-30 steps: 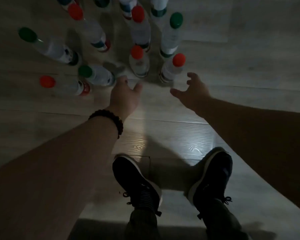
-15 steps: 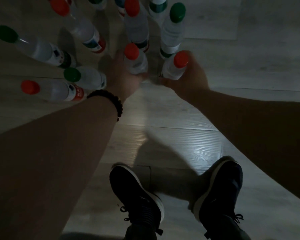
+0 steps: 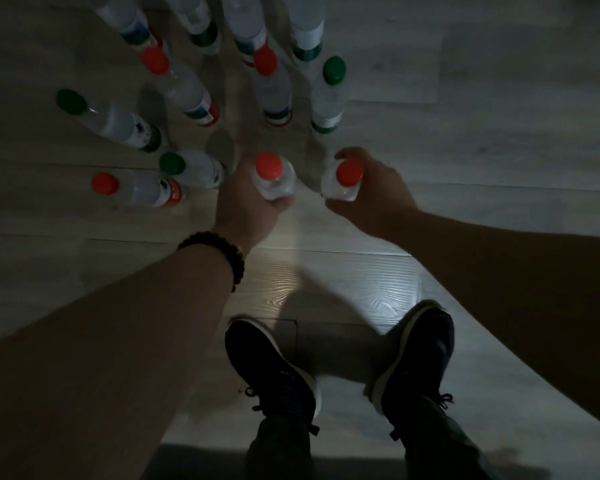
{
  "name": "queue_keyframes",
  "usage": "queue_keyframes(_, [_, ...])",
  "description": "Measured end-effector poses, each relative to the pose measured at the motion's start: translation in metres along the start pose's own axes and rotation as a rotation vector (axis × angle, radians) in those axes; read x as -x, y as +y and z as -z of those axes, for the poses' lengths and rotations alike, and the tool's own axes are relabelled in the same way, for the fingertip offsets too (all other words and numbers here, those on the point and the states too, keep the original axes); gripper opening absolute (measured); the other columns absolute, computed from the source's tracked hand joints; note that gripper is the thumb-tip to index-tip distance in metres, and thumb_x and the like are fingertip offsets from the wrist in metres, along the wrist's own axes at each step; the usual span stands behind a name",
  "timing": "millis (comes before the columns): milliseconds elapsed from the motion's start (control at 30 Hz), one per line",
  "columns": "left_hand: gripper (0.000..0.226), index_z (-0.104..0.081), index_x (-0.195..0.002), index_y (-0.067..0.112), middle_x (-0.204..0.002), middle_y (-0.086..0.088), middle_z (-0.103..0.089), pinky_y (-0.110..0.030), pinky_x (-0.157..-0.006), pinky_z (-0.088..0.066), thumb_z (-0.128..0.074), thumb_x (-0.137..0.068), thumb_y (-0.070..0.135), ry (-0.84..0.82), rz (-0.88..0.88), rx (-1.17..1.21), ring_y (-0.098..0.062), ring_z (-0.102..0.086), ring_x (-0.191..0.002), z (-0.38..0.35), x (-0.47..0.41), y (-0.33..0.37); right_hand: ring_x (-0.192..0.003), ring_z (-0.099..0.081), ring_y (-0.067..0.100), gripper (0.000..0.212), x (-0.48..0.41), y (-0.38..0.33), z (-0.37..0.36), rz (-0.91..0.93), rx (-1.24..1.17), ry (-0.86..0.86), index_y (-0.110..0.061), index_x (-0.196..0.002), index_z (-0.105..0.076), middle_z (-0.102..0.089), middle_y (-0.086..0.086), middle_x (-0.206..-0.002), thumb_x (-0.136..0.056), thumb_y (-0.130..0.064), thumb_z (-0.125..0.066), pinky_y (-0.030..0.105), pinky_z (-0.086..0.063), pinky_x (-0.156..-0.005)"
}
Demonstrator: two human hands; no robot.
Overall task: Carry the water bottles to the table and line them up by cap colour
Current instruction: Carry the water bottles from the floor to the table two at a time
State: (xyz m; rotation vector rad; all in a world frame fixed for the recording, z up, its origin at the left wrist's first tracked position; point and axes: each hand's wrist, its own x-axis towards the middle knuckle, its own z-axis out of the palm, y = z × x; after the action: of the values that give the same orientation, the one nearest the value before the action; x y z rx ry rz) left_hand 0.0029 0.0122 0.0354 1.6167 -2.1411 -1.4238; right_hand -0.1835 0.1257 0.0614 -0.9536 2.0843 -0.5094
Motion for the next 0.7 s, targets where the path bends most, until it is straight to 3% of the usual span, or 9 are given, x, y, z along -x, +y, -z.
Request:
queue_keyframes(133, [0.07, -0.059, -0.13, 0.026, -0.116, 0.012, -0.068, -0.028, -0.096, -0.051, -0.096, -0.071, 0.031, -0.025, 0.037, -0.029, -0.012, -0.065, -0.109, 0.026, 0.06, 0.036, -0.114, -0.063, 0.022, 0.075, 0.049, -0.028, 0.032, 0.035, 0.053, -0.083, -0.032, -0.136, -0.05, -0.067, -0.002, -0.126, -0.074, -0.032, -0.091, 0.036, -0.048, -0.095])
queue_keyframes(233, [0.063, -0.059, -0.121, 0.032, -0.11, 0.013, -0.071, -0.028, -0.091, -0.053, -0.095, -0.07, 0.038, -0.021, -0.006, -0.077, -0.01, -0.067, -0.102, 0.053, 0.106, 0.073, -0.115, -0.063, 0.023, 0.075, 0.09, -0.06, 0.063, 0.036, 0.062, -0.122, -0.038, -0.136, -0.046, -0.066, -0.004, -0.126, -0.074, -0.034, -0.09, 0.042, -0.051, -0.098])
queue_keyframes(367, [0.064, -0.046, -0.108, 0.056, -0.087, 0.035, -0.06, 0.002, -0.074, -0.037, -0.094, -0.067, 0.042, -0.025, -0.024, -0.091, 0.012, -0.059, -0.085, 0.106, 0.168, 0.147, -0.114, -0.062, 0.021, 0.075, 0.155, -0.118, 0.121, 0.048, 0.006, -0.144, -0.04, -0.136, -0.044, -0.064, -0.006, -0.127, -0.076, -0.034, -0.088, 0.042, -0.052, -0.097])
queue_keyframes(467, [0.054, -0.055, -0.107, 0.049, -0.089, 0.037, -0.063, 0.005, -0.069, -0.037, -0.09, -0.065, 0.049, -0.04, -0.028, -0.065, 0.026, -0.055, -0.086, 0.151, 0.21, 0.207, -0.104, -0.063, 0.019, 0.075, 0.208, -0.166, 0.174, 0.069, -0.025, -0.139, -0.037, -0.135, -0.041, -0.065, -0.005, -0.119, -0.077, -0.034, -0.087, 0.038, -0.052, -0.088])
queue_keyframes(533, [0.05, -0.06, -0.108, 0.041, -0.097, 0.032, -0.067, 0.0, -0.076, -0.042, -0.089, -0.067, 0.047, -0.043, -0.065, -0.063, 0.017, -0.061, -0.091, 0.189, 0.234, 0.254, -0.097, -0.062, 0.017, 0.074, 0.241, -0.204, 0.217, 0.108, -0.057, -0.151, -0.033, -0.134, -0.04, -0.063, -0.008, -0.11, -0.077, -0.031, -0.088, 0.035, -0.051, -0.083])
queue_keyframes(600, [0.055, -0.063, -0.114, 0.033, -0.105, 0.02, -0.07, -0.004, -0.08, -0.044, -0.092, -0.069, 0.042, -0.057, -0.119, -0.072, 0.01, -0.062, -0.094, 0.223, 0.259, 0.298, -0.1, -0.061, 0.017, 0.076, 0.273, -0.239, 0.262, 0.152, -0.088, -0.186, -0.026, -0.136, -0.04, -0.061, -0.007, -0.11, -0.077, -0.025, -0.089, 0.036, -0.05, -0.088])
queue_keyframes(700, [0.064, -0.061, -0.116, 0.037, -0.107, 0.018, -0.071, -0.009, -0.079, -0.047, -0.097, -0.063, 0.041, -0.004, -0.164, -0.05, 0.007, -0.063, -0.094, 0.271, 0.293, 0.364, -0.105, -0.061, 0.018, 0.082, 0.313, -0.284, 0.33, 0.207, -0.102, -0.207, -0.024, -0.138, -0.038, -0.059, -0.006, -0.114, -0.075, -0.025, -0.091, 0.036, -0.049, -0.091])
